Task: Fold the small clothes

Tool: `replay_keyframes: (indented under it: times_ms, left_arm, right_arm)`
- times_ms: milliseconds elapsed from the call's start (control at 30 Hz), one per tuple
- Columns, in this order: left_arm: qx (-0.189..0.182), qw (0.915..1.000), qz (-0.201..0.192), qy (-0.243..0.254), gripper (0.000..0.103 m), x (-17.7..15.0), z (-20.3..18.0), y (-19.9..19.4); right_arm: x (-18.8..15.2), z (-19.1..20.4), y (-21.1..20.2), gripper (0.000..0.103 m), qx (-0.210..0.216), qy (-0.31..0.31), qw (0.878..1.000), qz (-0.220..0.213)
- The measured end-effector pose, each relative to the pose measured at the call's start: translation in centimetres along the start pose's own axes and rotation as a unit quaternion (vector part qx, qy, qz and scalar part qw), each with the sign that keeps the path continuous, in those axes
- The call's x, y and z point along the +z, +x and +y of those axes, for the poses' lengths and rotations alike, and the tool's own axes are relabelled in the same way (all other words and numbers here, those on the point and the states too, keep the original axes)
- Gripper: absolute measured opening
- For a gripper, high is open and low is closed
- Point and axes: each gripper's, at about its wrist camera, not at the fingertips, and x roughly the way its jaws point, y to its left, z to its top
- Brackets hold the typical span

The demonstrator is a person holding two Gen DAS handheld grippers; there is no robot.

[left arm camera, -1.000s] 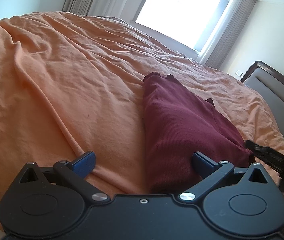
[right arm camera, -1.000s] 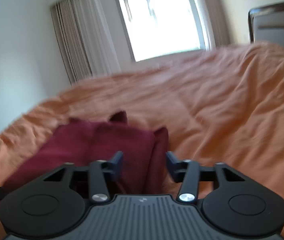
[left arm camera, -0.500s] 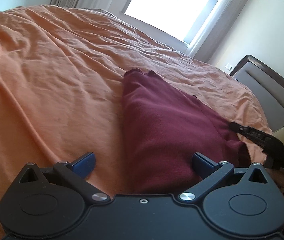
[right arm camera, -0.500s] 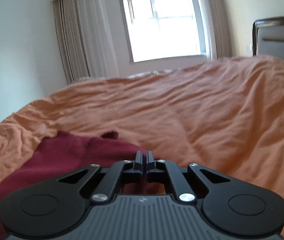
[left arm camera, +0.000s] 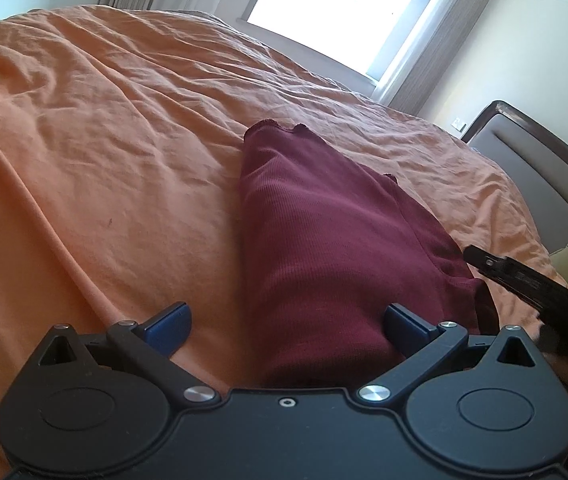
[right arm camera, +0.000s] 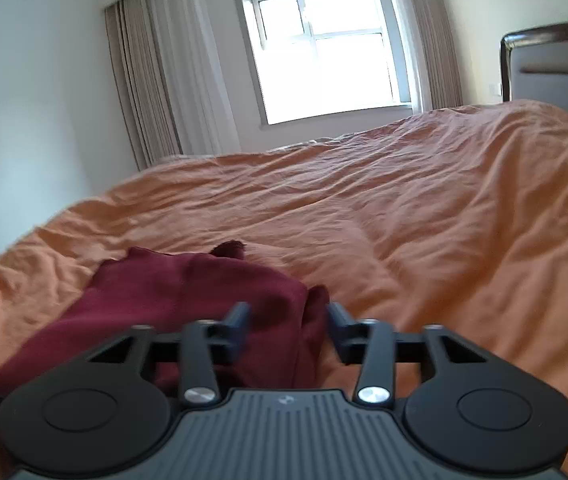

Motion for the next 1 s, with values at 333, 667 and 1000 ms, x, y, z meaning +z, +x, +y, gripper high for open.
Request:
replay_keyframes:
  times_ms: [333,667,1000]
  left_arm:
    - [-0.007,1.0,0.003,-0.003,0.102,0.1,0.2,0.1]
    - [-0.008,0.9999,0.011,-0.009,0.102,0.2,0.1,-0.3]
    - [-0.011,0.9998,0.014,0.004,0.102,-0.2,-0.1,-0.4]
  right_arm:
    - [-2.7,0.8,-4.8,0.071,0.037,-0.048,0.998,-0.001]
    - [-3.6,2.4,-4.8,0.013,-0.021,-0.091,0.995,-0.043]
    - [-5.0,2.1,-3.3,0.023,-0.06,-0.072,0.995,-0.015]
